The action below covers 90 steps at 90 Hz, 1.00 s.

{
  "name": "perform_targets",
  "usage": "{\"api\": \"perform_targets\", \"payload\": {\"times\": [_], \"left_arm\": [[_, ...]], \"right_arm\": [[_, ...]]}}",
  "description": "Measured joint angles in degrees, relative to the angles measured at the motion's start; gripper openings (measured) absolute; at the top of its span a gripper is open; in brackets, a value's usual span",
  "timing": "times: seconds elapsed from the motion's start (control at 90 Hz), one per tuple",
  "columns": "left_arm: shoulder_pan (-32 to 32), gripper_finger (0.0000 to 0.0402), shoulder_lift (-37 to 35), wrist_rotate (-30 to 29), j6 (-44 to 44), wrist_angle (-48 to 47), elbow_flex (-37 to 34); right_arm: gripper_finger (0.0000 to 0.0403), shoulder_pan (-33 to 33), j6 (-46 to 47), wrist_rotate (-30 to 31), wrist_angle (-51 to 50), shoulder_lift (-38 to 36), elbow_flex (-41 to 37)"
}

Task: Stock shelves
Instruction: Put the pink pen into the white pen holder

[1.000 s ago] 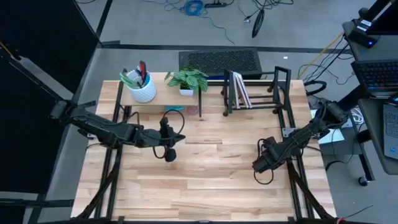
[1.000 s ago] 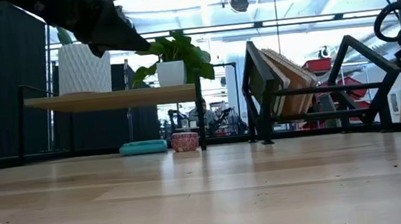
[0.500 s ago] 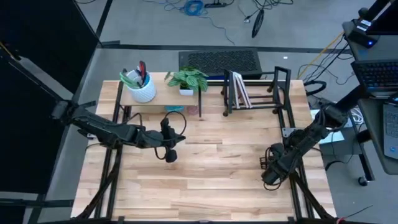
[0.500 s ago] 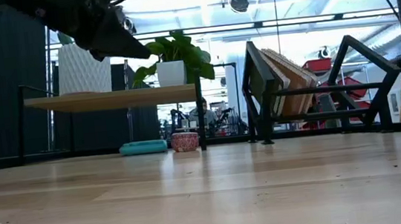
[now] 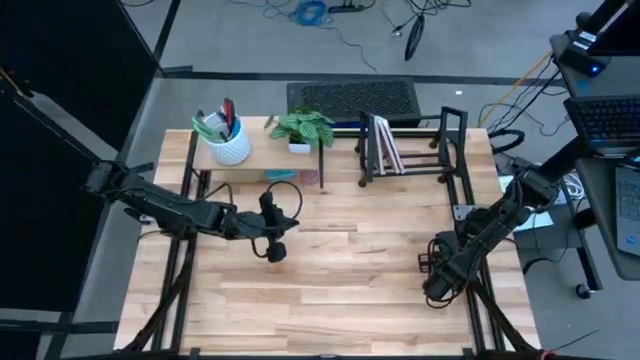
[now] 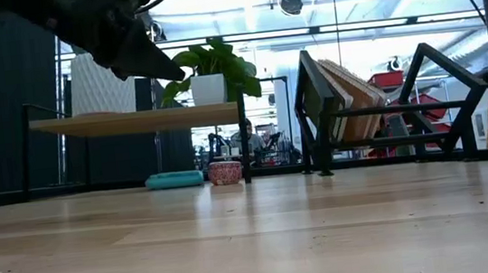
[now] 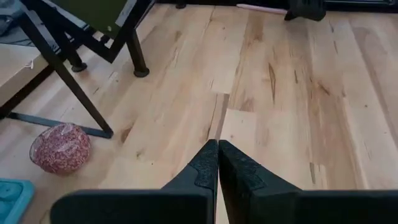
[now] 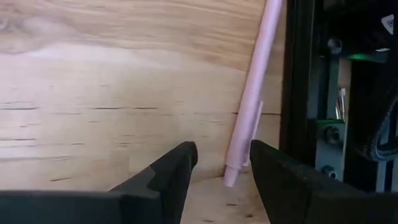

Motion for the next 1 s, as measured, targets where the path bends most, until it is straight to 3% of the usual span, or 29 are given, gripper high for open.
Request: {"api": "perform_targets", "payload": {"times": [0.333,0.556,0.756,1.0], "left_arm": [[0.00,0.0000,0.00,0.00,-0.12,0.44,0.00],[-0.01,0.0000,0.00,-0.01,-0.20,0.44,0.00],[0.01,0.0000,-0.02,0.01,-0.22,0.42,0.00],[0.01,0.0000,-0.04,0.02,-0.22,0.44,0.00]], "right_arm": [[0.0157,3.41,-0.26,3.20,0.10,0.39,1.64],[0.0157,4.83,-1.13,6.63,6.83,0.42,6.20],[0.0157,4.63,-7.06,12.14,17.51,0.47,8.83],[0.0157,3.82,-13.32,11.30,15.57,0.43,9.35]]}}
